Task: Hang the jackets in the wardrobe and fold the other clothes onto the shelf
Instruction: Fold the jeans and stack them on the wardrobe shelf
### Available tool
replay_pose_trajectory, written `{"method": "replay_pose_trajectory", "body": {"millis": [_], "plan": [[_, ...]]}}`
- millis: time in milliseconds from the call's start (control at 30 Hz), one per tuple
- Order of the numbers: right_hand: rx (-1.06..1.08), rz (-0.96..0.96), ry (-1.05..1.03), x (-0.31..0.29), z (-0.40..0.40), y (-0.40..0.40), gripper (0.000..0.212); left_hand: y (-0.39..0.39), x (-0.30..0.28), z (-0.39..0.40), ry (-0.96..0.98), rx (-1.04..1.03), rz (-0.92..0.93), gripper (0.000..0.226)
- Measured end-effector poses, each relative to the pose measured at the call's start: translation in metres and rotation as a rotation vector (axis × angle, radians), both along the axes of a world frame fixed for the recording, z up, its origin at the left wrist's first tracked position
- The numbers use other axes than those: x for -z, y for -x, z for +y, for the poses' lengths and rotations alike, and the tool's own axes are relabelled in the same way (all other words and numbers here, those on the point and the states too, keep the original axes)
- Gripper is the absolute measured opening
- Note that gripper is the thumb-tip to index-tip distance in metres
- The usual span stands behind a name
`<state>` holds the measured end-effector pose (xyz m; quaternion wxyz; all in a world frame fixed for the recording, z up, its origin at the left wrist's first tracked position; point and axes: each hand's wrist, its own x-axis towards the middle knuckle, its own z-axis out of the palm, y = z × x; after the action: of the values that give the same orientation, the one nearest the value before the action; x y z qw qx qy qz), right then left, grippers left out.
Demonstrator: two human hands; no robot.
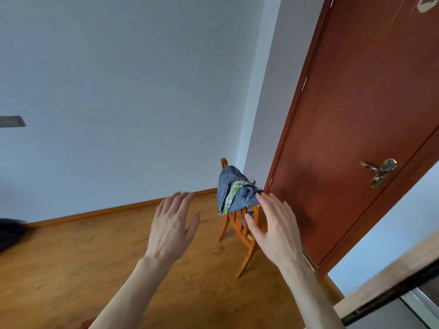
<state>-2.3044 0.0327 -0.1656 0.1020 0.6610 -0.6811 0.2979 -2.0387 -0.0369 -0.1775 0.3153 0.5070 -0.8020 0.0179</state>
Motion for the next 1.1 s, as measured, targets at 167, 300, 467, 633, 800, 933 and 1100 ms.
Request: {"method": "replay_pose_trajectory", "body": {"millis": [167, 300, 467, 633, 800, 933, 1100], "plan": [[0.021, -0.001, -0.072, 0.026, -0.048, 0.018, 0.069, 0.026, 0.027, -0.054, -0.045, 0.038, -0.001, 0.052], [0.026, -0.006, -0.143, 0.054, -0.103, 0.039, 0.071, 0.052, 0.051, -0.113, -0.089, 0.058, -0.021, 0.052], [0.046, -0.034, -0.244, 0.089, -0.18, 0.072, 0.075, 0.091, 0.081, -0.19, -0.162, 0.053, -0.043, 0.051], [0.107, -0.135, -0.359, 0.121, -0.243, 0.11, 0.08, 0.134, 0.106, -0.257, -0.216, 0.076, -0.075, 0.05], [0.136, -0.205, -0.501, 0.143, -0.298, 0.138, 0.079, 0.172, 0.126, -0.3, -0.261, 0.081, -0.057, 0.048], [0.114, -0.182, -0.561, 0.149, -0.344, 0.155, 0.077, 0.195, 0.145, -0.332, -0.338, 0.087, -0.083, 0.051], [0.082, -0.177, -0.728, 0.165, -0.399, 0.163, 0.082, 0.221, 0.172, -0.368, -0.519, 0.089, -0.157, 0.058]]}}
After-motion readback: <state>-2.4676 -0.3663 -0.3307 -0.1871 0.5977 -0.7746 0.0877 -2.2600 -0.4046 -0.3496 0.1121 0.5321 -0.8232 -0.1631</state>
